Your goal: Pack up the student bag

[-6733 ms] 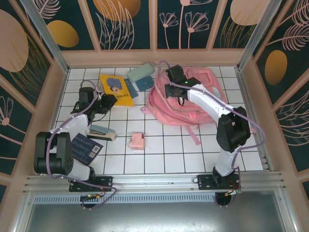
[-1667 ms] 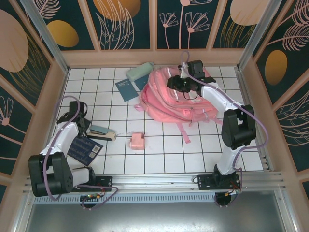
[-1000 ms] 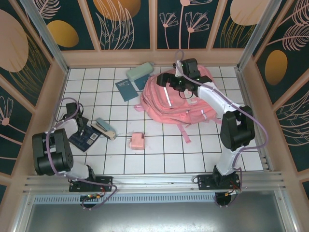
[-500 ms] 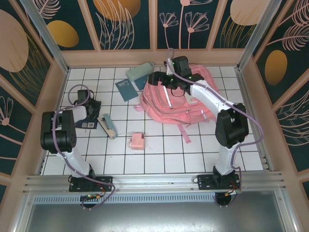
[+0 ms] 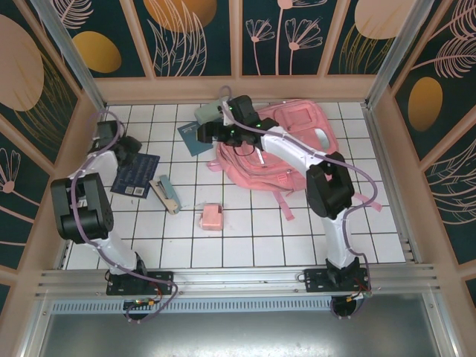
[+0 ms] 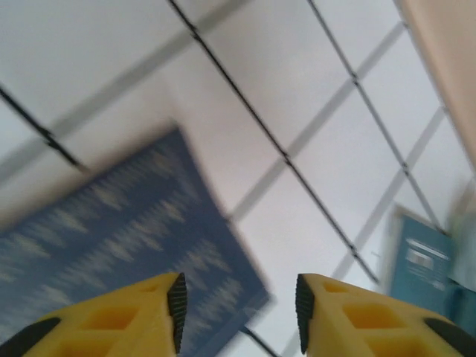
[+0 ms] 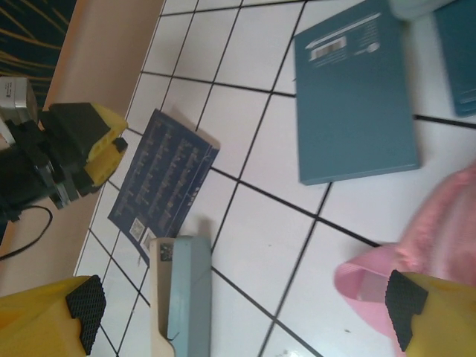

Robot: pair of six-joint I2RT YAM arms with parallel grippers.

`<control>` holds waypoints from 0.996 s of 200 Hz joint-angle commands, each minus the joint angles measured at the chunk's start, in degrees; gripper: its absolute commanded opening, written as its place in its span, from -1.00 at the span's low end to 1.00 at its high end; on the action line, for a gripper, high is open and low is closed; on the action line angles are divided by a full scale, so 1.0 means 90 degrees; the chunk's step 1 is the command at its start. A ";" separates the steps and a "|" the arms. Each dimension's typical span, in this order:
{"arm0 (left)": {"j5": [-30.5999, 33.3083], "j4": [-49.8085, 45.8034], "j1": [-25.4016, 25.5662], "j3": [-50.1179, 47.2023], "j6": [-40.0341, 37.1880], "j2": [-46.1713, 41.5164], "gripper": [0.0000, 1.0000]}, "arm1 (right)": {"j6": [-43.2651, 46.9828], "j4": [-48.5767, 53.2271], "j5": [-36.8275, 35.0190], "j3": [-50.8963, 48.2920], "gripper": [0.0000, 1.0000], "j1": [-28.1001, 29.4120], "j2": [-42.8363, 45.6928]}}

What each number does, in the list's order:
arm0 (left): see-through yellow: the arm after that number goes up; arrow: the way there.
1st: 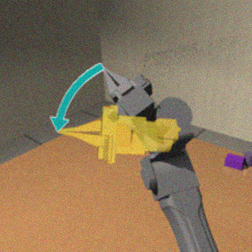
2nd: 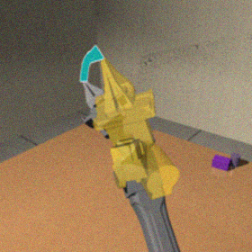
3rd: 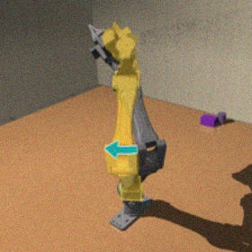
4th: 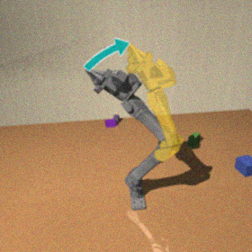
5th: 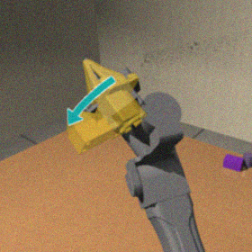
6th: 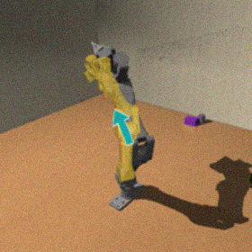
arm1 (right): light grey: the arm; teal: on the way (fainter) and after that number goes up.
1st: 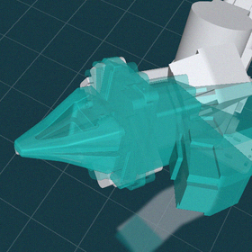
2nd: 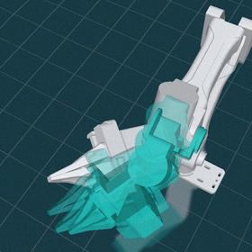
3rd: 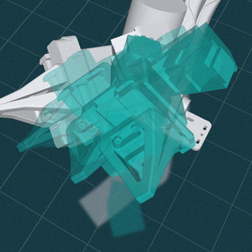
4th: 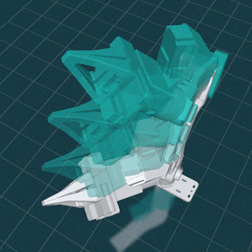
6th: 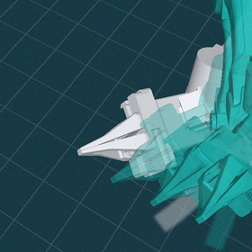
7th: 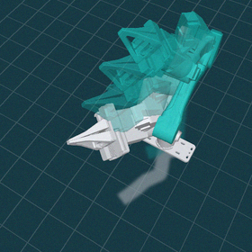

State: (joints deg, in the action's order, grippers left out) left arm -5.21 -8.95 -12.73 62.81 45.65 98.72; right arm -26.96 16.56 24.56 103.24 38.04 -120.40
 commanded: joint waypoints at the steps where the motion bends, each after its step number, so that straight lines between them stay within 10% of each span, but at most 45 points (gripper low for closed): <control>1: 0.0164 -0.0502 -0.0588 -0.0318 -0.0793 -0.0012 0.03 | -0.0140 -0.0063 0.0162 0.0374 0.97 0.0136 -0.0187; 57: -0.0336 -0.0291 -0.1373 -0.0421 -0.1335 0.0531 0.38 | -0.0109 -0.0036 0.0235 0.0333 0.98 0.0244 -0.0156; 124: -0.2164 0.0768 -0.1360 -0.1891 -0.0228 0.0299 0.02 | -0.0308 -0.0572 0.0240 -0.0095 0.90 0.0286 -0.0127; 199: -0.2284 0.1356 -0.0376 -0.3169 0.0492 -0.0916 -0.03 | -0.0870 -0.1136 0.0426 0.0406 0.12 0.0503 -0.1032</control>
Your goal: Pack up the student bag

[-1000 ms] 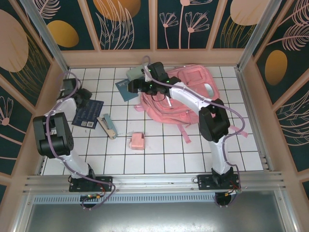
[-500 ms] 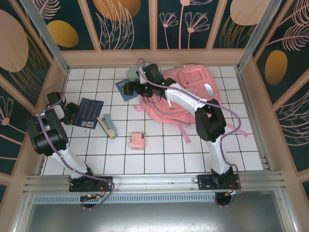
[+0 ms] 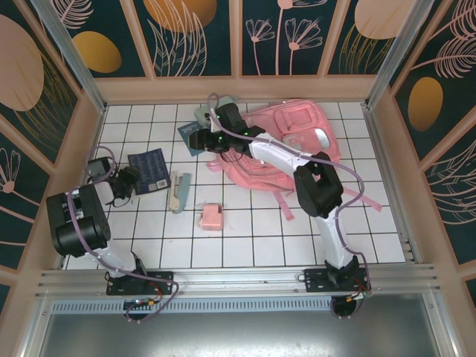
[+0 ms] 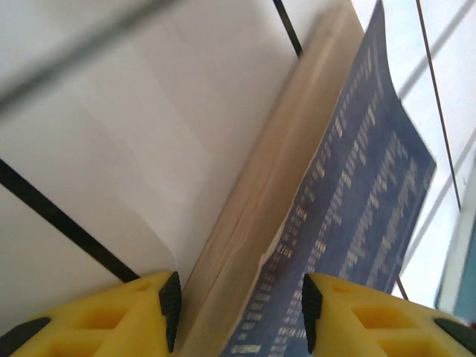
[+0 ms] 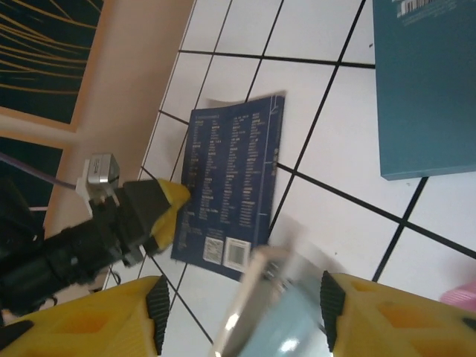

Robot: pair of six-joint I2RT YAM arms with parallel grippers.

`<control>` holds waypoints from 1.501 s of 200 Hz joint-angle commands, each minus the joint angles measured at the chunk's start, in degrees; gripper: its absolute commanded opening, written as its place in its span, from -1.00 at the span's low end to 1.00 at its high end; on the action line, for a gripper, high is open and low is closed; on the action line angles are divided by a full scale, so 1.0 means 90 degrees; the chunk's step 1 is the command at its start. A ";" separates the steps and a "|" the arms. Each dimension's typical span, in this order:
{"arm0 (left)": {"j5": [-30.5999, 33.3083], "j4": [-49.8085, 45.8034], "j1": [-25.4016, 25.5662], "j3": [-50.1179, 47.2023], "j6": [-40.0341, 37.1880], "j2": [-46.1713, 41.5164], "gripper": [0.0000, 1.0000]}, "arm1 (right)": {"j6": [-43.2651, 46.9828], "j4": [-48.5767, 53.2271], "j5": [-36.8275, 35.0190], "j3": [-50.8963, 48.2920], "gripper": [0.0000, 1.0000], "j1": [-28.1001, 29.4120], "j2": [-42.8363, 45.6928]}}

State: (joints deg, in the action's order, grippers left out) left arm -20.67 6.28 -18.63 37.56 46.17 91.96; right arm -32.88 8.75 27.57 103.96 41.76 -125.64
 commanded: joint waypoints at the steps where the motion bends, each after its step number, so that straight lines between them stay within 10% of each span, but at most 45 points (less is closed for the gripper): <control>1: -0.0566 -0.0342 0.0281 -0.0369 0.0430 -0.0173 -0.03 | -0.0218 -0.0269 0.0091 0.0339 0.12 0.0098 -0.0466; 162: 0.0230 -0.1167 0.0377 0.0319 -0.0511 0.0251 -0.23 | 0.0076 0.0276 -0.0564 0.2527 -0.19 0.0681 -0.2768; 300: -0.0052 -0.0640 0.1328 0.0416 -0.0078 0.0558 -0.50 | 0.0111 0.0813 0.1157 0.2993 -0.25 0.0764 -0.3142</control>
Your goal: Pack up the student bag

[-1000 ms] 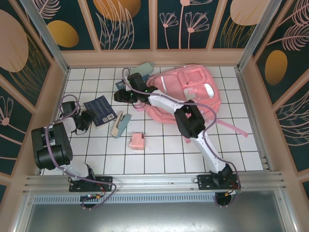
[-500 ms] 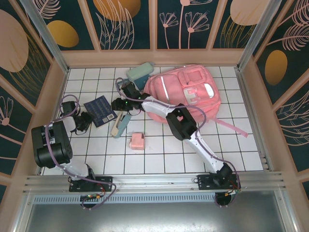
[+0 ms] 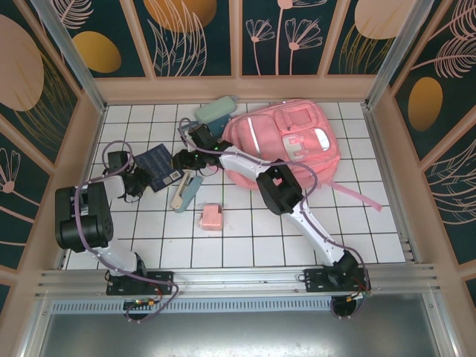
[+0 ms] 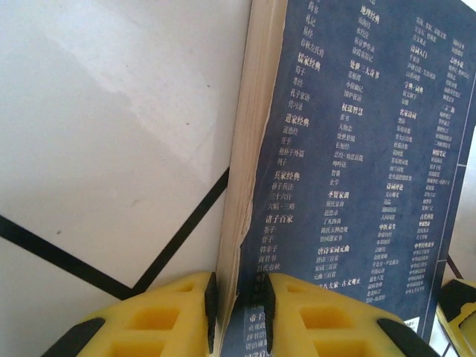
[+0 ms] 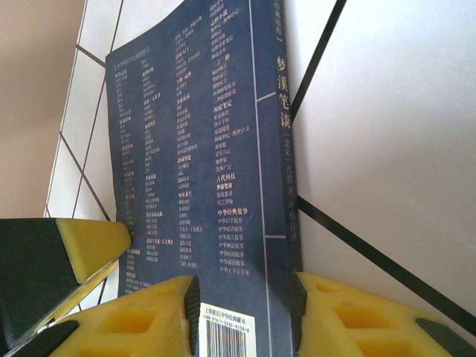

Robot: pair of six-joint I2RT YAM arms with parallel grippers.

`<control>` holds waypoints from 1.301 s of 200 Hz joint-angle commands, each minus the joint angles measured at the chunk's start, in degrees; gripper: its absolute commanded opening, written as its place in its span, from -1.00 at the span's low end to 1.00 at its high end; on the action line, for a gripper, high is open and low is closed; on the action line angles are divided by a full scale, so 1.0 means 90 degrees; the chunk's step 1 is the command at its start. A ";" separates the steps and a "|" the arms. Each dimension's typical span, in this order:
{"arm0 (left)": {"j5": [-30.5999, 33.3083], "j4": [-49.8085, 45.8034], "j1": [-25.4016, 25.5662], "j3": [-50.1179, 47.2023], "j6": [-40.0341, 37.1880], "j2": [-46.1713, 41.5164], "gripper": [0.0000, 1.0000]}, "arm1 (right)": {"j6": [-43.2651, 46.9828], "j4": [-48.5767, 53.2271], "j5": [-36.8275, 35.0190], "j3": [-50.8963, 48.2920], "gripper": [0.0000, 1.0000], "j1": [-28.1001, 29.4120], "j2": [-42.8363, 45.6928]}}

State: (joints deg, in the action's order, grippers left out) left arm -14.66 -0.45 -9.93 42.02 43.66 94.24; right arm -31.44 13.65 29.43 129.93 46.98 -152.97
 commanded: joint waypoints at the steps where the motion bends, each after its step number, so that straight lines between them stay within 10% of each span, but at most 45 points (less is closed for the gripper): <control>1: -0.0723 0.0108 0.0362 -0.0079 0.0204 0.0313 -0.50 | -0.0055 0.0260 0.0974 0.0111 -0.25 0.0187 -0.0105; 104: -0.0346 -0.0409 0.0368 0.0253 -0.0232 0.0408 -0.49 | 0.1029 0.1374 -0.2395 0.0050 -0.17 0.0060 0.0357; 180: -0.0702 -0.0003 0.0362 0.0035 0.0008 0.0400 -0.49 | 0.1097 0.1830 -0.0731 0.0335 -0.17 0.0311 -0.0435; 260: -0.0958 0.0316 0.0447 -0.0113 0.0247 0.0331 -0.49 | 0.0080 -0.0017 0.2493 0.0191 -0.26 0.0300 0.0384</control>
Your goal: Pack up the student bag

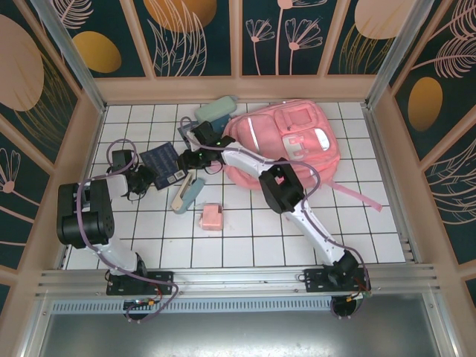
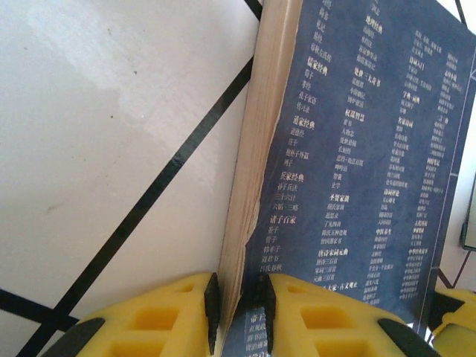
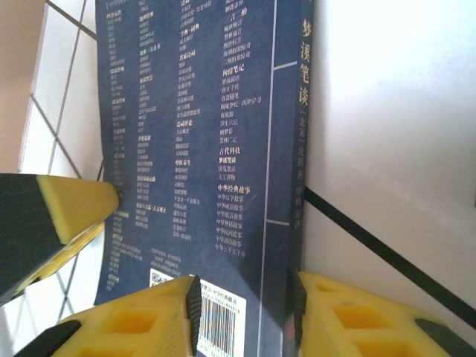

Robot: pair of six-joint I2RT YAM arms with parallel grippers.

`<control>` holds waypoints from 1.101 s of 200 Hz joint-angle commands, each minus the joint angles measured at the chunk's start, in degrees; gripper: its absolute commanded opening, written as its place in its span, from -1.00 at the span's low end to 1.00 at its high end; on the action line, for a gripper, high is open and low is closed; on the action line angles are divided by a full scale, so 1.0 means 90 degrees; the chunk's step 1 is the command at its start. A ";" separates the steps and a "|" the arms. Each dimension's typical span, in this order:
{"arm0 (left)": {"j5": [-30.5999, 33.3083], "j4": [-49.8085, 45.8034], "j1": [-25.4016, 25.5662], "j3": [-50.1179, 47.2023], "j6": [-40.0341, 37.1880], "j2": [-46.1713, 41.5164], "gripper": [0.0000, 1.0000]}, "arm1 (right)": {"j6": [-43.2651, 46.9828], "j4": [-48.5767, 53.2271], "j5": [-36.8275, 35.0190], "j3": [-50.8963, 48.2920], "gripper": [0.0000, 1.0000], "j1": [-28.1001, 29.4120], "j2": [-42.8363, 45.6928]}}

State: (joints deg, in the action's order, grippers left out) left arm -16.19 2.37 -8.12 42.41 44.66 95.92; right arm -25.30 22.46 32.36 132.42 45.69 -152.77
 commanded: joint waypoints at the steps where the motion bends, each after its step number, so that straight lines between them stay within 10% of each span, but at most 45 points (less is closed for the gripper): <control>1: -0.0789 0.0001 0.0247 -0.0159 0.0140 0.0139 -0.49 | -0.0614 -0.1018 0.2182 -0.0090 -0.26 0.0437 0.0377; 60: -0.0789 -0.0021 0.0248 -0.0206 0.0128 0.0047 -0.50 | -0.1132 -0.1739 0.2400 -0.0203 -0.31 0.0253 0.0517; 119: -0.0729 -0.0127 0.0248 -0.0196 0.0058 -0.0030 -0.49 | -0.0318 0.0009 0.0815 -0.0057 -0.25 0.0176 0.0336; 153: -0.0648 -0.0274 0.0253 -0.0104 0.0001 -0.0080 -0.49 | -0.0324 -0.0190 0.0398 -0.0433 -0.44 0.0121 0.0670; 178: -0.0556 -0.0514 0.0248 0.0032 -0.0077 -0.0257 -0.47 | -0.0370 -0.0167 0.0246 -0.0445 -1.00 0.0037 0.0789; 220: -0.0455 -0.1169 0.0243 0.0501 -0.0175 -0.0993 -0.22 | -0.0745 -0.0966 0.0662 -0.1049 -1.00 -0.0234 0.1457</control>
State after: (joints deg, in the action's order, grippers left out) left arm -19.29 -3.29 -6.33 43.24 44.12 92.31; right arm -29.69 19.55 36.10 125.58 45.30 -147.96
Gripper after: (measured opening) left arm 0.336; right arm 0.112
